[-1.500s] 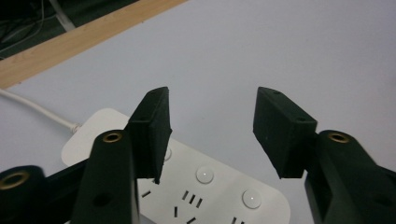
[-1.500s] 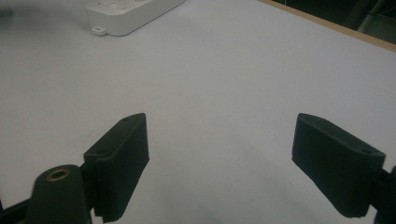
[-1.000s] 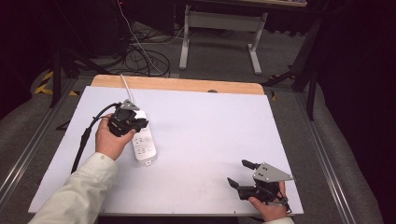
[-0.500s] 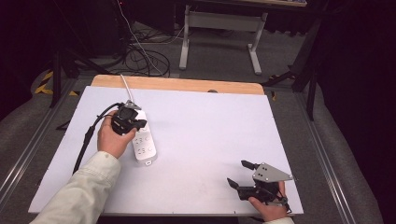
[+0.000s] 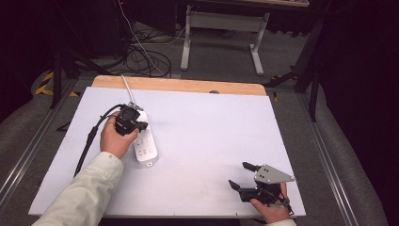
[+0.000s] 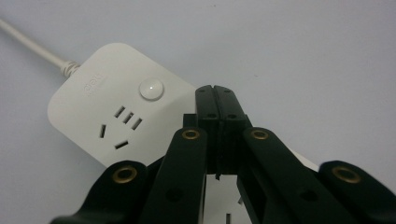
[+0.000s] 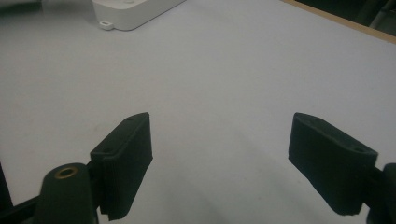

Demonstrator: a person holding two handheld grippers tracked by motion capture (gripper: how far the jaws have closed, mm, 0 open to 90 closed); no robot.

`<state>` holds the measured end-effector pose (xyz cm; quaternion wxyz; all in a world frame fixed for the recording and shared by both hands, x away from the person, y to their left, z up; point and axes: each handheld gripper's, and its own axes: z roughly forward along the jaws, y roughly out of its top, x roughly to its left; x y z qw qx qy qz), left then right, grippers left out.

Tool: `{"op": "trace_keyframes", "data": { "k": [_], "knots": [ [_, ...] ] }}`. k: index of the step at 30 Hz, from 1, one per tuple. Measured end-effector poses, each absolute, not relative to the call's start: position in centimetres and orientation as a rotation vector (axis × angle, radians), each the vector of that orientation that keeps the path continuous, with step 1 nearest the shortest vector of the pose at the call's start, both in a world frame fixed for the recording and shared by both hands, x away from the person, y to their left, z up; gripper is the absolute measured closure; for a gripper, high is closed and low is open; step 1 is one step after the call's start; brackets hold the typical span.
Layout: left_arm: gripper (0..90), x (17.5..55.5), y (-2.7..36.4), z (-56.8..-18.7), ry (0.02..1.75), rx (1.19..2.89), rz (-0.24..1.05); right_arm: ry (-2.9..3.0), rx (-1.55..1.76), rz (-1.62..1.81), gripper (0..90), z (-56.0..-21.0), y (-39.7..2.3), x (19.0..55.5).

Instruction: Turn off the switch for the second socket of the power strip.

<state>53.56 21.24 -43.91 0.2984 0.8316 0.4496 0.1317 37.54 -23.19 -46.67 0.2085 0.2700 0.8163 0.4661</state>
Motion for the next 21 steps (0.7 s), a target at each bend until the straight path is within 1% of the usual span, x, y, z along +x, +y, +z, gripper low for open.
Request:
{"op": "trace_keyframes", "data": {
  "k": [2, 10, 21],
  "knots": [
    [90.0, 53.64, 21.22, -44.03, 1.202, 2.216, 0.364, 2.273, 0.753, 1.295, 22.2, -46.68, -23.21, 37.55],
    [90.0, 53.78, 21.07, -44.26, 1.208, 2.209, 0.338, 2.273, 0.751, 1.296, 22.3, -46.69, -23.2, 37.56],
    [90.0, 53.75, 20.97, -44.43, 1.201, 2.219, 0.366, 2.274, 0.749, 1.298, 22.3, -46.68, -23.21, 37.53]
  ]
}}
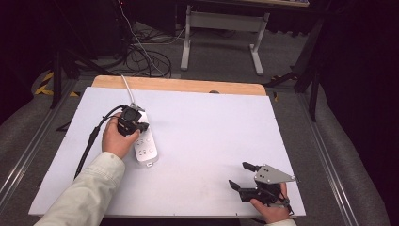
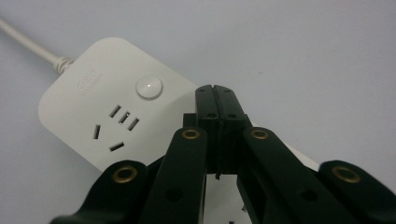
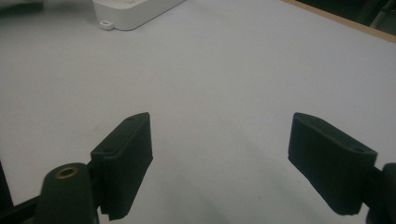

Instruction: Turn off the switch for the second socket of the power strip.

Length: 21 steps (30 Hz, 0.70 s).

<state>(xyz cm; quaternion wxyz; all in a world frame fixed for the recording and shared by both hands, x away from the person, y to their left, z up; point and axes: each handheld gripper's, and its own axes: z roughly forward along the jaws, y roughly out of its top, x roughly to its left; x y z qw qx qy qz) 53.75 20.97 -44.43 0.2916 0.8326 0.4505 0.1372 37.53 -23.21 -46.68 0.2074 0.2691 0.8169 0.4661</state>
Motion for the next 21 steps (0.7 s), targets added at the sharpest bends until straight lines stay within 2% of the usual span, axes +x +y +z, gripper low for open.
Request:
{"op": "trace_keyframes", "data": {
  "k": [21],
  "knots": [
    [90.0, 53.47, 20.74, -44.66, 1.181, 2.246, 0.403, 2.276, 0.749, 1.293, 22.5, -46.67, -23.2, 37.46]
  ]
}}
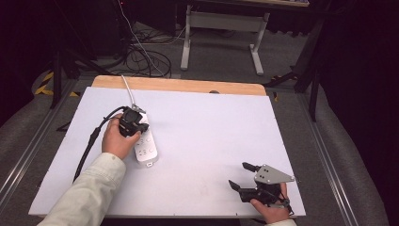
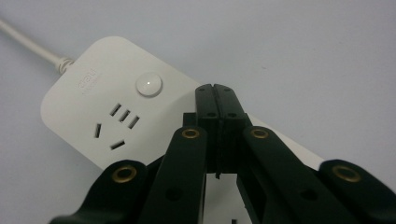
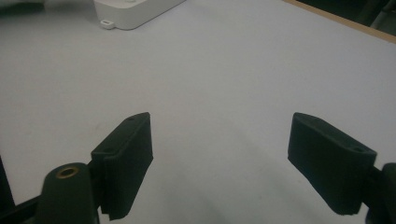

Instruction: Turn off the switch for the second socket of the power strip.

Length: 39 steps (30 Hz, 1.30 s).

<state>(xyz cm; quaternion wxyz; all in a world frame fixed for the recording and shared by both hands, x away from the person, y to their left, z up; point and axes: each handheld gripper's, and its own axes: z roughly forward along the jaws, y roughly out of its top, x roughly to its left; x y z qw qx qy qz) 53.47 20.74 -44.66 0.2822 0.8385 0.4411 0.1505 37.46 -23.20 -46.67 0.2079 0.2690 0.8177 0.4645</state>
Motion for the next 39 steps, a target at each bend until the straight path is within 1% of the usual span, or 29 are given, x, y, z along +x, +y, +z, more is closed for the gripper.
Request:
{"op": "trace_keyframes", "data": {
  "k": [9, 15, 32, 33, 39],
  "knots": [
    [90.0, 53.47, 20.88, -44.76, 1.188, 2.226, 0.386, 2.278, 0.744, 1.292, 22.6, -46.69, -23.2, 37.47],
    [90.0, 53.18, 20.33, -44.78, 1.183, 2.246, 0.445, 2.278, 0.746, 1.29, 22.6, -46.72, -23.18, 37.49],
    [90.0, 53.23, 20.54, -44.91, 1.215, 2.211, 0.415, 2.283, 0.744, 1.295, 22.8, -46.7, -23.24, 37.49],
    [90.0, 53.15, 20.61, -44.67, 1.207, 2.197, 0.43, 2.282, 0.743, 1.292, 22.8, -46.68, -23.25, 37.46],
    [90.0, 52.59, 20.19, -44.2, 1.192, 2.221, 0.415, 2.278, 0.752, 1.294, 22.9, -46.64, -23.27, 37.47]
  ]
}}
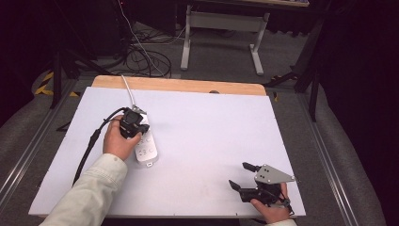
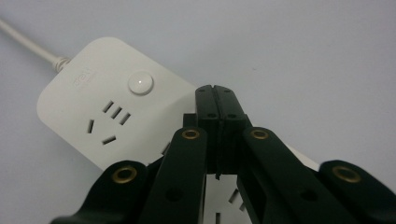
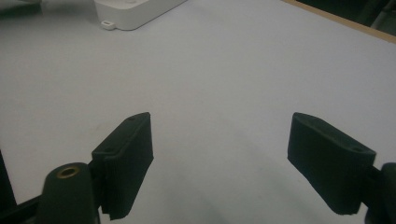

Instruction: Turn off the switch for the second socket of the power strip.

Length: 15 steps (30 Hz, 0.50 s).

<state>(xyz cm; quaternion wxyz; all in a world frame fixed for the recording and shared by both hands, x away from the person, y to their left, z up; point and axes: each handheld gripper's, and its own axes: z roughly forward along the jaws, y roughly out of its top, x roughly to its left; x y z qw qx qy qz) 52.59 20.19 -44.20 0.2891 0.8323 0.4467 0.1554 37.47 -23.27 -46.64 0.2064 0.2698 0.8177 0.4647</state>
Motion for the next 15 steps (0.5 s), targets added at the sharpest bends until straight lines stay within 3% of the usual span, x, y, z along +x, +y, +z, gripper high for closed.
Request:
{"op": "trace_keyframes", "data": {
  "k": [15],
  "knots": [
    [90.0, 50.5, 20.6, -41.0, 1.12, 2.179, 0.426, 2.277, 0.745, 1.294, 22.9, -46.6, -23.3, 37.4]
  ]
}}
